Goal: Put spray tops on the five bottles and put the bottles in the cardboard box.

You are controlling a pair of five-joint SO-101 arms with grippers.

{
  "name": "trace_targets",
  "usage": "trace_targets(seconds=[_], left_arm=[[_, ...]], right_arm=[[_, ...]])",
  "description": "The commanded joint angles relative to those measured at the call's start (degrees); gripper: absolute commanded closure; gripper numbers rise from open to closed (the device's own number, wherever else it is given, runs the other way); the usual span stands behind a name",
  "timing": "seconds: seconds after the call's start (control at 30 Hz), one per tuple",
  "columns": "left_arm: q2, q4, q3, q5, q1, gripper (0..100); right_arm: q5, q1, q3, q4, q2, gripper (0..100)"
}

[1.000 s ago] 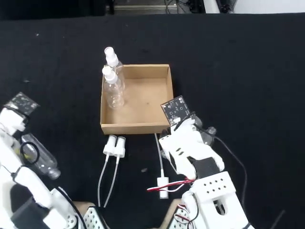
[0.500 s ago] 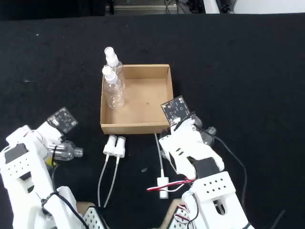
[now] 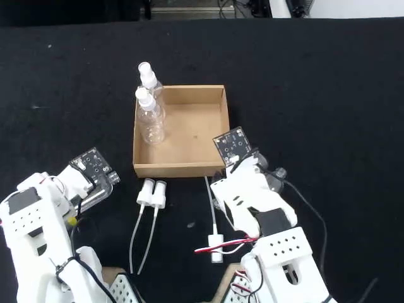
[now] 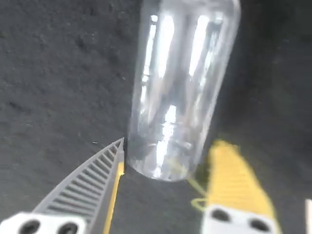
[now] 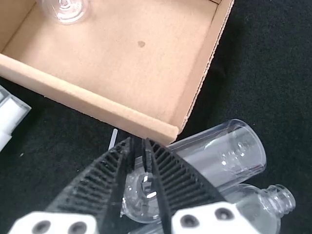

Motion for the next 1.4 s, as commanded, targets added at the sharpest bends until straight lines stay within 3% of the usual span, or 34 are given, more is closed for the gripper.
trace_targets(seconds=[0.0, 0.23, 0.47, 0.6, 0.73, 0.9, 1.0, 1.07, 1.2, 1.37], left_arm=[[-1.58, 8.88, -5.93, -30.07, 0.48, 92], [-1.58, 10.81, -9.19, -30.77, -5.67, 89], [-1.14, 10.73, -12.44, -41.85, -18.42, 89], [3.52, 8.53, -16.4, -38.51, -20.0, 89], [9.93, 16.18, -26.68, -31.38, -16.4, 87], [18.02, 33.49, -42.07, -22.86, -8.04, 71], [21.19, 41.67, -46.99, -19.78, -1.71, 70], [23.12, 42.02, -47.16, -15.91, 2.33, 71], [26.64, 35.34, -44.09, -8.09, 7.87, 71], [30.42, 32.53, -41.8, -4.31, 12.62, 66]], right_arm=[[0.0, -0.79, -0.31, -1.49, -1.63, 97.2], [0.0, -0.79, -0.31, -1.49, -1.63, 97.2], [0.0, -0.79, -0.31, -1.49, -1.63, 97.3], [0.0, -0.79, -0.31, -1.49, -1.63, 97.3], [0.0, -0.97, -0.31, -1.49, -1.63, 97.3], [0.0, -0.79, -0.31, -1.49, -1.63, 97.3], [0.0, -0.79, -0.31, -1.41, -1.63, 97.3], [0.0, -0.79, -0.31, -1.41, -1.63, 97.3], [0.0, -0.79, -0.57, -1.23, -1.63, 97.3], [0.0, -0.79, -0.66, -1.05, -1.63, 97.3]])
